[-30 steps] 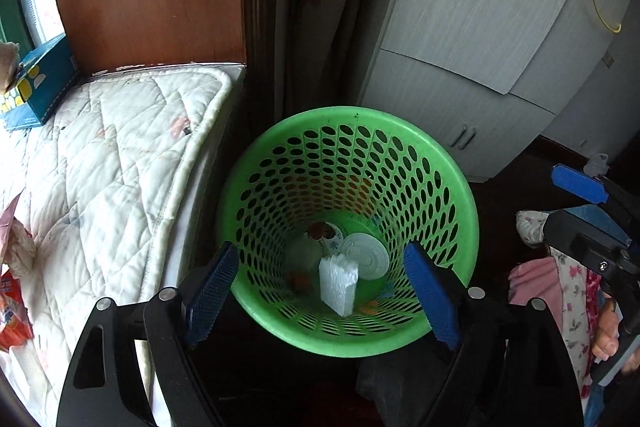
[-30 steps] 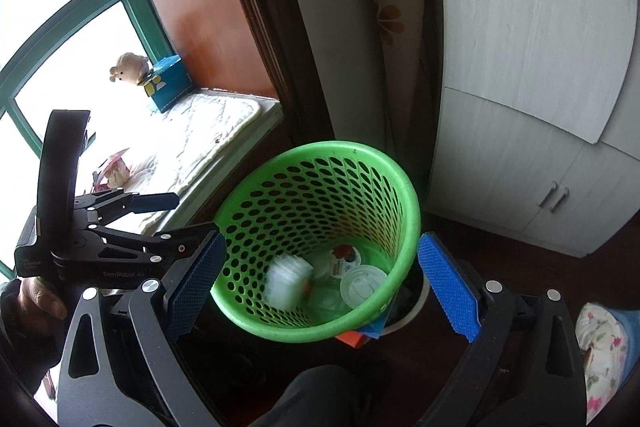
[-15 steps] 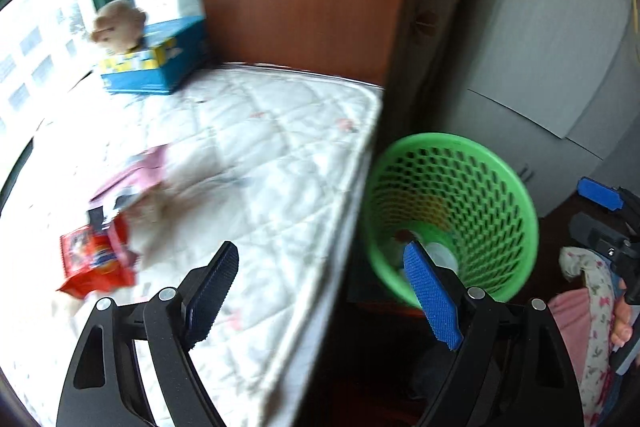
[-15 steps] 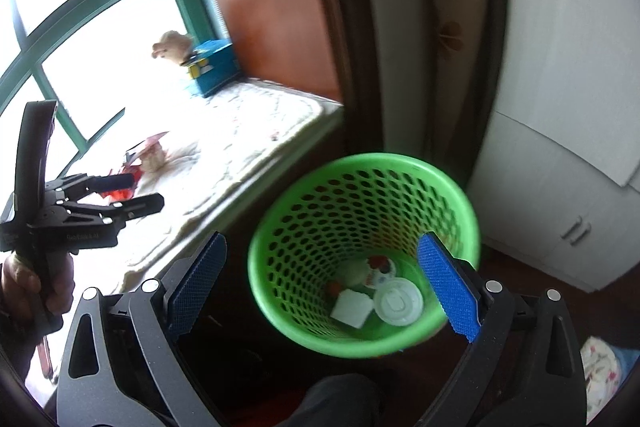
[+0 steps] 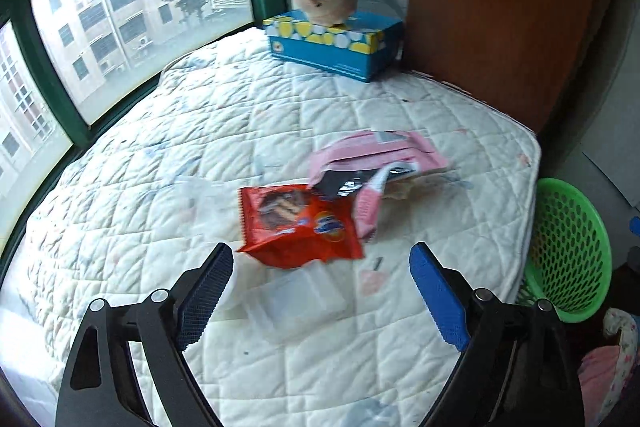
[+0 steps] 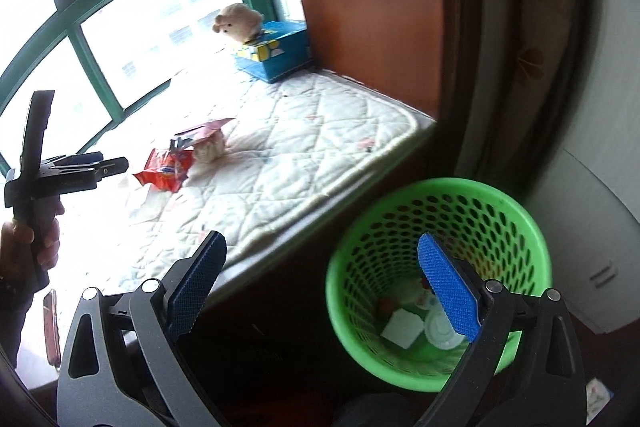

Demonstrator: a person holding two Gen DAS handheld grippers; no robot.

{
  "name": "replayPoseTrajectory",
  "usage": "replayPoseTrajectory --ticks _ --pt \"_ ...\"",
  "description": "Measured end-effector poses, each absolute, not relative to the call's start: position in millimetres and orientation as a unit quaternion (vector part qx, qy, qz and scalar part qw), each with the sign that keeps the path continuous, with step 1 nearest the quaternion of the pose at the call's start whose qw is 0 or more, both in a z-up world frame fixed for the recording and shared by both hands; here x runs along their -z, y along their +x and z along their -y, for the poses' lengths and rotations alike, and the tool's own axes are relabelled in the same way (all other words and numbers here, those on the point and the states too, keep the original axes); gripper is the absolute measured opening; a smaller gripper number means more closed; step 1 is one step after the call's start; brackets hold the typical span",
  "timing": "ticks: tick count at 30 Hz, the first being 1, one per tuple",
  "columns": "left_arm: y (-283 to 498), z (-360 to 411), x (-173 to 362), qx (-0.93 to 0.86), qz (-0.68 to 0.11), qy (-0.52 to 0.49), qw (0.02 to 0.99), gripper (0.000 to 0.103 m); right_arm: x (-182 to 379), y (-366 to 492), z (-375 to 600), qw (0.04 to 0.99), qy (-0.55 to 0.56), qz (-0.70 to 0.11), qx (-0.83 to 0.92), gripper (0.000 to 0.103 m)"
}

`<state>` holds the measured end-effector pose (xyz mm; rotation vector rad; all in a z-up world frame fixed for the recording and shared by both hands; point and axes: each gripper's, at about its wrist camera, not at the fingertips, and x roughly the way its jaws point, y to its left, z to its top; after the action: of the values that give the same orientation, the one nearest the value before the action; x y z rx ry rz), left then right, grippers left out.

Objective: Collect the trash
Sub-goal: 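Return both grippers to the mattress and grasp the round clear tub with the left gripper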

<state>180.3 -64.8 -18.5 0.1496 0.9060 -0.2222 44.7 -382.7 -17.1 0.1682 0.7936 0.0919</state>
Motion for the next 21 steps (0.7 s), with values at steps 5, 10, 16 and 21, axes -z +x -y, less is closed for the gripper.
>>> replayPoseTrajectory --ticks 5,10,16,21 --pt "199 13 34 0.075 -0.462 0.042 0.882 0.087 14 64 355 0.915 0.064 -0.391 -0.072 0.096" --pt "209 -17 59 0.075 -0.49 0.013 0.868 0.087 11 85 328 0.913 0.047 -0.392 -0.098 0.096" --pt "220 -28 75 0.091 -0.506 -0.007 0.858 0.087 11 109 304 0.907 0.028 -0.401 -0.126 0.096" --pt "227 -31 83 0.107 -0.515 -0.015 0.85 0.087 13 127 287 0.901 0.006 -0.407 -0.149 0.096"
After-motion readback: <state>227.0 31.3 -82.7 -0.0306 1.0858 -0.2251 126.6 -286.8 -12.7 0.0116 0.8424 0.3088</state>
